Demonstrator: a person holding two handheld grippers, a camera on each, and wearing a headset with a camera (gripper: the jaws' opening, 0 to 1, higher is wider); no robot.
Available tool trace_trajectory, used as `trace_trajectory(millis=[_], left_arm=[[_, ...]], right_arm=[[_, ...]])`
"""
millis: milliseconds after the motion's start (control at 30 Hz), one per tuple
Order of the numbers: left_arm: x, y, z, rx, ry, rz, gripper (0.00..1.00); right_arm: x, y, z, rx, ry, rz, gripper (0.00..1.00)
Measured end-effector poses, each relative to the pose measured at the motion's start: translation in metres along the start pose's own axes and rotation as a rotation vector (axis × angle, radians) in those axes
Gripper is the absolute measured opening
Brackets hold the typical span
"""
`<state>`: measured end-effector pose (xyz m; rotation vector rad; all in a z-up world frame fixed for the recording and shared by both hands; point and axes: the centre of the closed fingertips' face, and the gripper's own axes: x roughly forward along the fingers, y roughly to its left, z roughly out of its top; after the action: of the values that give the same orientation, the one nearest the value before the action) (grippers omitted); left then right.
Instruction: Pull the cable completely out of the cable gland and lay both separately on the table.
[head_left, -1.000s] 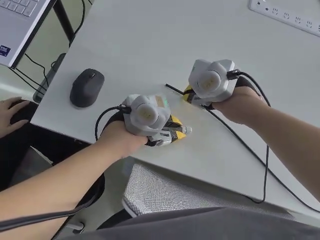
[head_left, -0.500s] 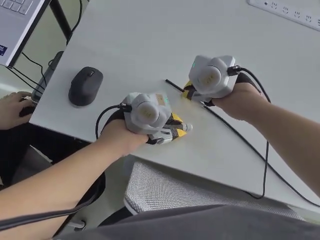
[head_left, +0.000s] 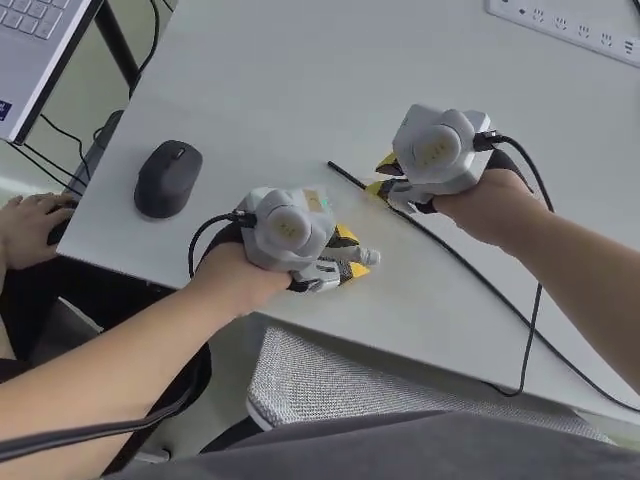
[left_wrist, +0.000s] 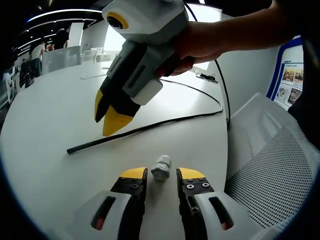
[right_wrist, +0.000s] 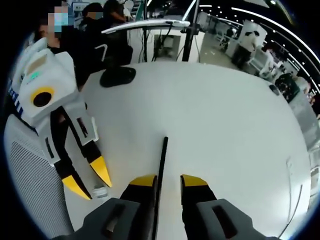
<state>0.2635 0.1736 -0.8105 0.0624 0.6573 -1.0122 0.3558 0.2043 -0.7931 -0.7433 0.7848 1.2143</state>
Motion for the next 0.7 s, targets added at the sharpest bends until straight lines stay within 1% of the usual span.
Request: trace_trajectory(millis=[100, 200, 300, 333, 433, 533, 700], left_arm=[[-0.002, -0.001, 0.005, -0.018, -0.013, 0.003, 0.26], [-0.004, -0.002, 0.006, -0.028, -0.011, 0.006, 0.29], [-0.006, -0.002, 0.006, -0.025, -0.009, 0.01, 0.31], [-0.009, -0.002, 0.007, -0.03, -0.012, 0.009, 0.32], [-0.015, -0.003, 0.014, -0.061, -0.034, 0.01, 0.33], [-0.022, -0.004, 0.024, -0.093, -0.07, 0.012, 0.35], [-0.032, -0.006, 0.029, -0.1, -0.078, 0.02, 0.38]], right_arm=[[-0.013, -0.001, 0.005, 0.062, -0.047, -0.017, 0.17], [-0.024, -0.001, 0.006, 0.085, -0.072, -0.027, 0.2], [-0.034, 0.0, 0.006, 0.106, -0.092, -0.03, 0.23], [-0.038, 0.0, 0.006, 0.121, -0.106, -0.035, 0.24], [-0.051, -0.002, 0.006, 0.162, -0.142, -0.047, 0.27], [-0.065, -0.005, 0.004, 0.21, -0.174, -0.064, 0.29], [-0.087, -0.005, -0.003, 0.27, -0.225, -0.082, 0.33]])
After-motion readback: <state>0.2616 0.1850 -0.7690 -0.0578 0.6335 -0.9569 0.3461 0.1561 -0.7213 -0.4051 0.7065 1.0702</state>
